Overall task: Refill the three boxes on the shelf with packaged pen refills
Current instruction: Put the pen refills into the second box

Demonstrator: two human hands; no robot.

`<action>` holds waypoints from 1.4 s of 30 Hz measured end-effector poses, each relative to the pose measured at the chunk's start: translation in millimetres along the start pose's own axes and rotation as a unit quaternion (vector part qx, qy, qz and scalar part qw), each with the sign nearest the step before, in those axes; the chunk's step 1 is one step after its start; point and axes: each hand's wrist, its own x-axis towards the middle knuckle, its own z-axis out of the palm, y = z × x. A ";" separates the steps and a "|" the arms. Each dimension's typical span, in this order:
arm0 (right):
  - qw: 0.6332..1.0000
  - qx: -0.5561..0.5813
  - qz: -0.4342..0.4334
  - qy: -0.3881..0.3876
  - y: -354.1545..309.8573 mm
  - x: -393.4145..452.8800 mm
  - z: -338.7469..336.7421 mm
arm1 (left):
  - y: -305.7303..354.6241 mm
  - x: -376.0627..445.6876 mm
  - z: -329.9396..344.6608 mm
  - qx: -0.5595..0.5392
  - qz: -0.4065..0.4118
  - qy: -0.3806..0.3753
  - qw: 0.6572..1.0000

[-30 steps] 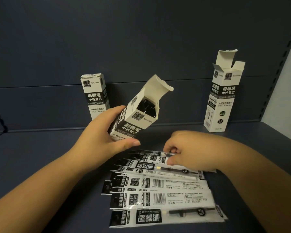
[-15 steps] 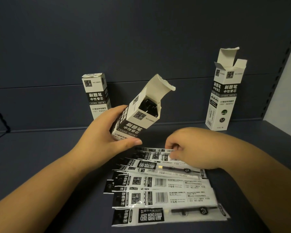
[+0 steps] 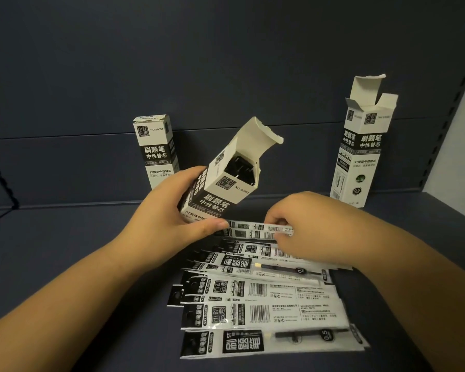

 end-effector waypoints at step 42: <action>0.779 0.619 0.021 0.093 -0.1 -11.3 -32.7 | -1.1 1.5 -0.7 -0.022 -0.013 0.011 1.000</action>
